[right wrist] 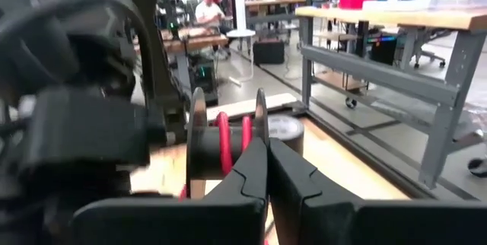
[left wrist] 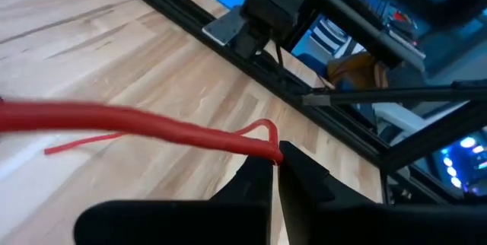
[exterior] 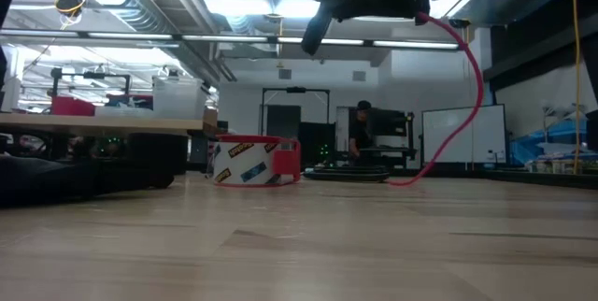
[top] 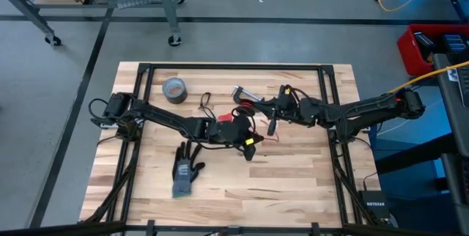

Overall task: Coil cords
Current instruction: Coil the red wire onto the spool

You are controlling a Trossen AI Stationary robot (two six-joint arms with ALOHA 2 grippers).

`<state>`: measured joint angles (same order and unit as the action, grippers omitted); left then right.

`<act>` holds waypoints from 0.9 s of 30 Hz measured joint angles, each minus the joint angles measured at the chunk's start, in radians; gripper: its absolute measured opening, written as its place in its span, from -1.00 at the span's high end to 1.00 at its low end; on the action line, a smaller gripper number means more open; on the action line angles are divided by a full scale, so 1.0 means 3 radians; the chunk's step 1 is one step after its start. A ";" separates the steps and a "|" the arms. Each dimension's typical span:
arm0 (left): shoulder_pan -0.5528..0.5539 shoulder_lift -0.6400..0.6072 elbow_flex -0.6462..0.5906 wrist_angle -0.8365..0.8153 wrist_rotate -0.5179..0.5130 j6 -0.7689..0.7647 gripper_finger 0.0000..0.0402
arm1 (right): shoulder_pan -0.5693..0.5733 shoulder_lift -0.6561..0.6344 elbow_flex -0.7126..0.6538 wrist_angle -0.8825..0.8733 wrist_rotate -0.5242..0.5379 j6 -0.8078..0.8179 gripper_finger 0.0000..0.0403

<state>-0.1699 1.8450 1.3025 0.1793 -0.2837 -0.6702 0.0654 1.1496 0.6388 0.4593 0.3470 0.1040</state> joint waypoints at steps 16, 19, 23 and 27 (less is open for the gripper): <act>0.0081 -0.0041 0.0000 -0.0011 0.0096 -0.0112 1.00 | 0.0002 0.0000 0.0000 -0.0578 -0.0037 0.0077 0.97; 0.0092 -0.0041 0.0000 -0.0083 0.0152 -0.0104 1.00 | 0.0000 0.0000 0.0000 -0.0575 -0.0050 0.0076 0.97; 0.0053 -0.0087 0.0001 -0.0375 0.0141 -0.0015 1.00 | 0.0000 0.0000 0.0000 -0.0596 -0.0061 0.0065 0.97; 0.0001 -0.0293 0.0004 -0.0784 -0.0033 -0.0011 1.00 | -0.0001 -0.0054 -0.0004 -0.0727 -0.0058 0.0065 0.97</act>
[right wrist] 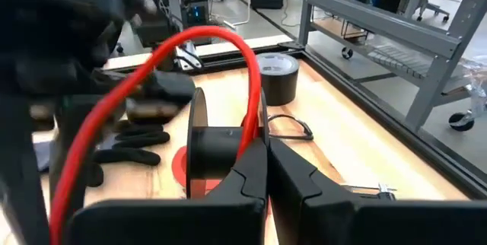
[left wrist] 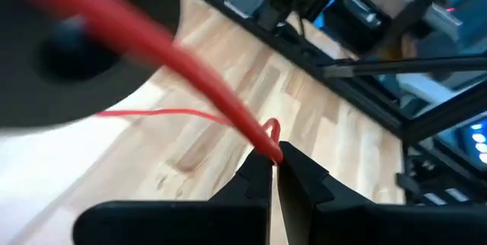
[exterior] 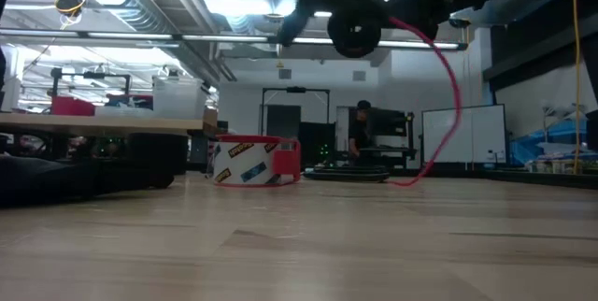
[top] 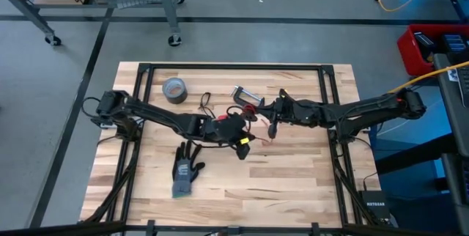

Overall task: Coil cords
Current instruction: Coil the red wire onto the spool

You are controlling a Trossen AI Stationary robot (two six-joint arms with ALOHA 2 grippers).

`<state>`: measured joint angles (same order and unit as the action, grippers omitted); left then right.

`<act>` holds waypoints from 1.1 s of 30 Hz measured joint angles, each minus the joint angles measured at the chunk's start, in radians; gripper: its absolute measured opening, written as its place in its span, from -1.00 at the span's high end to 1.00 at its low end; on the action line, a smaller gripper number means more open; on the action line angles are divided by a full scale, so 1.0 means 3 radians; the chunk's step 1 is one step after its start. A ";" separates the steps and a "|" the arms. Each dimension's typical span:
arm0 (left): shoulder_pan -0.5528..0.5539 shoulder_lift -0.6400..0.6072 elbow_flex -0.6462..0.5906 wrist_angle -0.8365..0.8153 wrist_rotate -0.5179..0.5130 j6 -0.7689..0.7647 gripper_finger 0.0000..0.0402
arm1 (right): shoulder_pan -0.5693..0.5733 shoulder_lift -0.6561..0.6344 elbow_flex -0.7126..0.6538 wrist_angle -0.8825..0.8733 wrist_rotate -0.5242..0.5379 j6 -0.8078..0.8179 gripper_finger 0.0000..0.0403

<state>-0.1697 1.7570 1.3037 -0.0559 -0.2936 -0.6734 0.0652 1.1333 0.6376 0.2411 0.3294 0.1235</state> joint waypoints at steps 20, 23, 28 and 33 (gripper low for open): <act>-0.0084 -0.0272 0.0000 -0.0814 -0.0463 -0.0063 1.00 | 0.0001 -0.0496 0.0000 0.0232 -0.0352 -0.0013 0.97; -0.0084 -0.0272 0.0000 -0.0809 -0.0464 -0.0101 1.00 | 0.0001 -0.0496 0.0000 0.0397 -0.0352 -0.0062 0.97; -0.0092 -0.0244 -0.0003 -0.0804 -0.0628 -0.0112 1.00 | 0.0001 -0.0499 0.0005 0.0659 -0.0352 -0.0091 0.97; -0.0132 -0.0251 -0.0004 -0.0591 -0.0785 0.0025 1.00 | 0.0001 -0.0497 0.0005 0.0415 -0.0271 -0.0094 0.97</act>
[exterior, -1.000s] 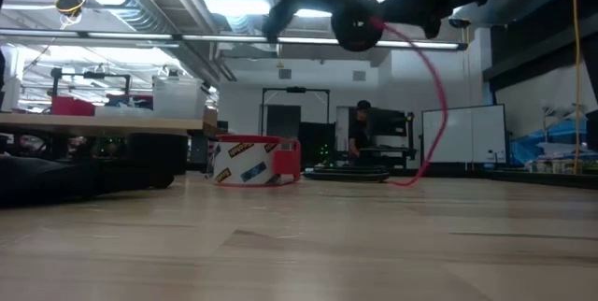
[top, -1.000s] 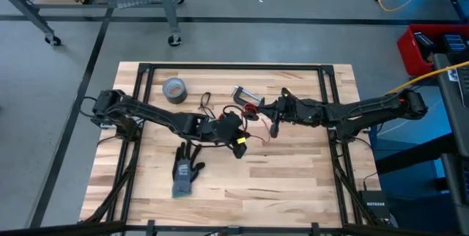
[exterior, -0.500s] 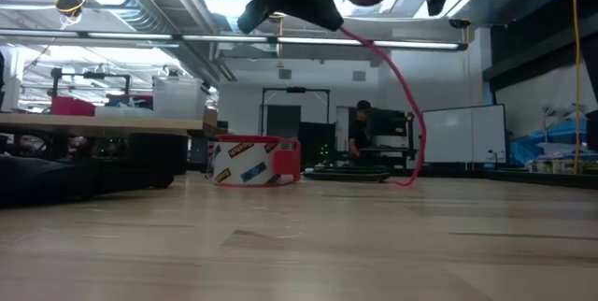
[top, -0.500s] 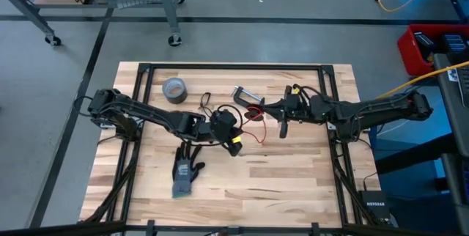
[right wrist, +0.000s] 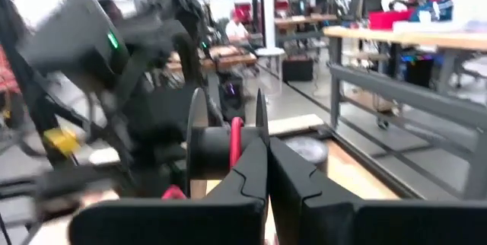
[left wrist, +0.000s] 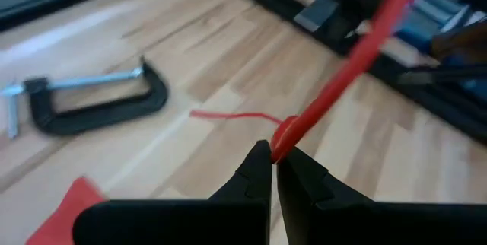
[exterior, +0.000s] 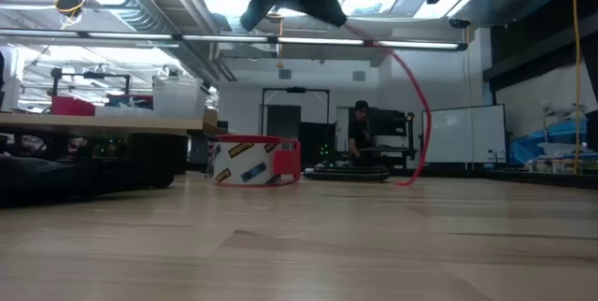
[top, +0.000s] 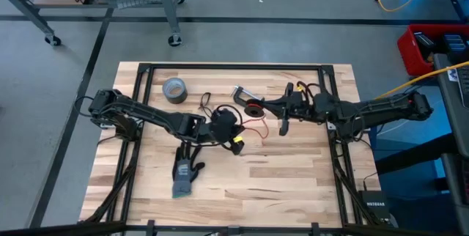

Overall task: Coil cords
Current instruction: Coil the red wire onto the spool

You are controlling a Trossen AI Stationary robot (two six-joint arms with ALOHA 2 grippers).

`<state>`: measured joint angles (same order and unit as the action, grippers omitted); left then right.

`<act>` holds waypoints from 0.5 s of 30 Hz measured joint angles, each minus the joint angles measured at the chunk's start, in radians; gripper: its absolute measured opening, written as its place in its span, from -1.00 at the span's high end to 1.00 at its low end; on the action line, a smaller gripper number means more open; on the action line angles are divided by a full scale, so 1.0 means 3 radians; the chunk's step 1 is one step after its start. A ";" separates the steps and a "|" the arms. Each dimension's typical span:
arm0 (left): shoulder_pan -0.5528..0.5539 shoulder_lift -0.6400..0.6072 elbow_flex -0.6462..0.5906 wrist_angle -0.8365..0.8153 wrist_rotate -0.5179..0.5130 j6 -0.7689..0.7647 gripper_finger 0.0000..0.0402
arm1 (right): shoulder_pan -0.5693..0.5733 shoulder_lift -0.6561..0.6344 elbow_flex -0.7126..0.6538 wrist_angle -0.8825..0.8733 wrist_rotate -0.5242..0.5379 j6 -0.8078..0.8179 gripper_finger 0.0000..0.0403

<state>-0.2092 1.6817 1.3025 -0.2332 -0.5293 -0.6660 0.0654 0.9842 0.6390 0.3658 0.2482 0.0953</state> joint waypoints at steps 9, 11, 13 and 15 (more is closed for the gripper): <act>0.0041 -0.0007 0.0000 0.0699 0.0002 0.0395 1.00 | 0.0000 0.0085 -0.0001 -0.0340 0.0082 0.0119 0.97; 0.0063 -0.0019 0.0000 0.0764 0.0002 0.0441 1.00 | 0.0000 0.0134 -0.0001 -0.0424 0.0017 0.0122 0.97; 0.0078 -0.0041 0.0000 0.0728 0.0005 0.0486 1.00 | 0.0000 0.0174 -0.0001 -0.0494 -0.0040 0.0124 0.97; 0.0091 -0.0090 0.0000 0.0635 0.0007 0.0473 1.00 | 0.0002 0.0192 -0.0005 -0.0554 -0.0079 0.0126 0.97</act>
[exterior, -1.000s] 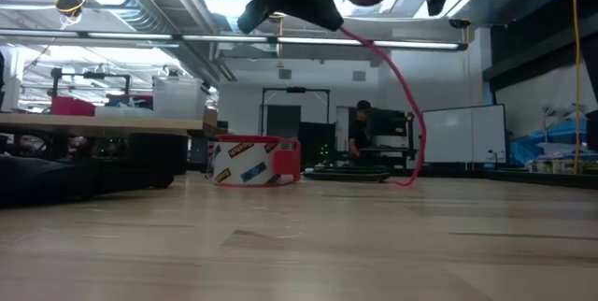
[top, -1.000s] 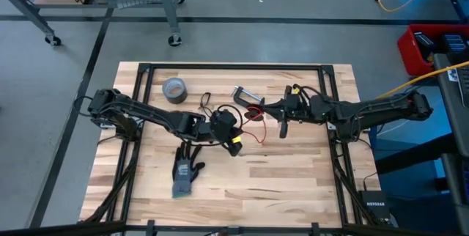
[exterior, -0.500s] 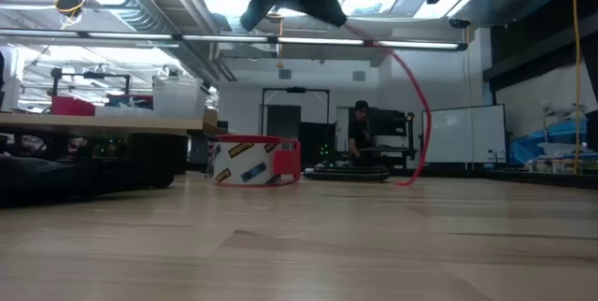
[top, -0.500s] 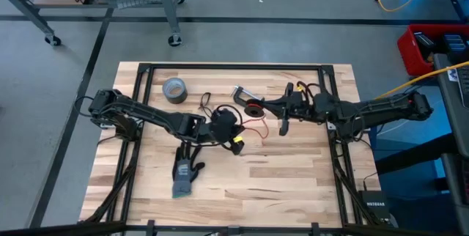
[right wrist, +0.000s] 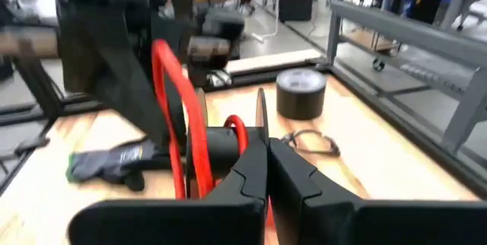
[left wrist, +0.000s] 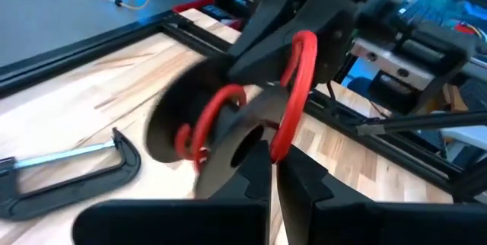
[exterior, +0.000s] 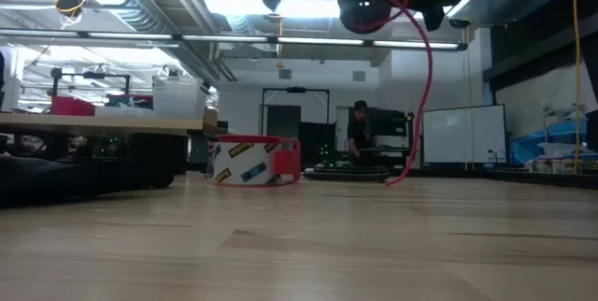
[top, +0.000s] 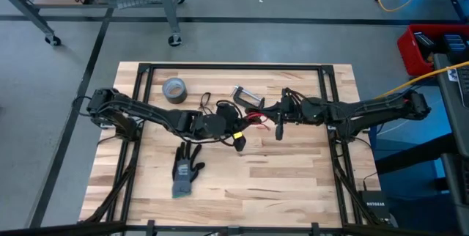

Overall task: Coil cords
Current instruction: Coil the red wire onto the spool

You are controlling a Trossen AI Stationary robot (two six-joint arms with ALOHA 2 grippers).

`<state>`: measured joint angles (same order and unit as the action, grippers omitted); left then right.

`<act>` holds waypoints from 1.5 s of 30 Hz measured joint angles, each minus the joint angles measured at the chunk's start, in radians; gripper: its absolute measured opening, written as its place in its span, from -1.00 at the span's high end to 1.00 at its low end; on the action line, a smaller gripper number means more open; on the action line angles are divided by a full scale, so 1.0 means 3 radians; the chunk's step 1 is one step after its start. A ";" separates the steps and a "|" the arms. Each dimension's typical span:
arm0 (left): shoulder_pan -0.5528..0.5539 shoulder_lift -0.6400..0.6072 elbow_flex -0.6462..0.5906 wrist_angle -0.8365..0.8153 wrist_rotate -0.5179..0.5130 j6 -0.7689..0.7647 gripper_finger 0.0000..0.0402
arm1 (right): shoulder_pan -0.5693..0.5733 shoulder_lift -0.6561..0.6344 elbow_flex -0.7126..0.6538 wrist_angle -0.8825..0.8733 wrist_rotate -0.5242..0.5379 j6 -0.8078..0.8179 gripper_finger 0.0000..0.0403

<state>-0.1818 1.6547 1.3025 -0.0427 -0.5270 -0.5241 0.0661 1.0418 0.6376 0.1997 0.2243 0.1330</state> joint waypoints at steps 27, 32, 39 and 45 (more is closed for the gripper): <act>0.0004 -0.0340 0.0000 -0.0637 -0.0001 -0.0136 1.00 | -0.0002 -0.0077 0.0001 0.0053 -0.0554 0.0102 0.97; 0.0043 -0.0340 0.0000 -0.0592 -0.0001 -0.0088 1.00 | -0.0002 -0.0077 0.0001 0.0036 -0.0574 0.0154 0.97; 0.0156 -0.0340 0.0000 -0.0570 0.0023 -0.0134 1.00 | -0.0005 -0.0077 0.0001 0.0040 -0.0626 0.0155 0.97; 0.0209 -0.0340 0.0000 -0.0254 0.0076 -0.0052 1.00 | -0.0005 -0.0077 0.0001 0.0041 -0.0576 0.0155 0.97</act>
<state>-0.1191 1.5528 1.3025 -0.1191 -0.5041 -0.5397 0.0646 1.0187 0.6380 0.2119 0.0515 0.1795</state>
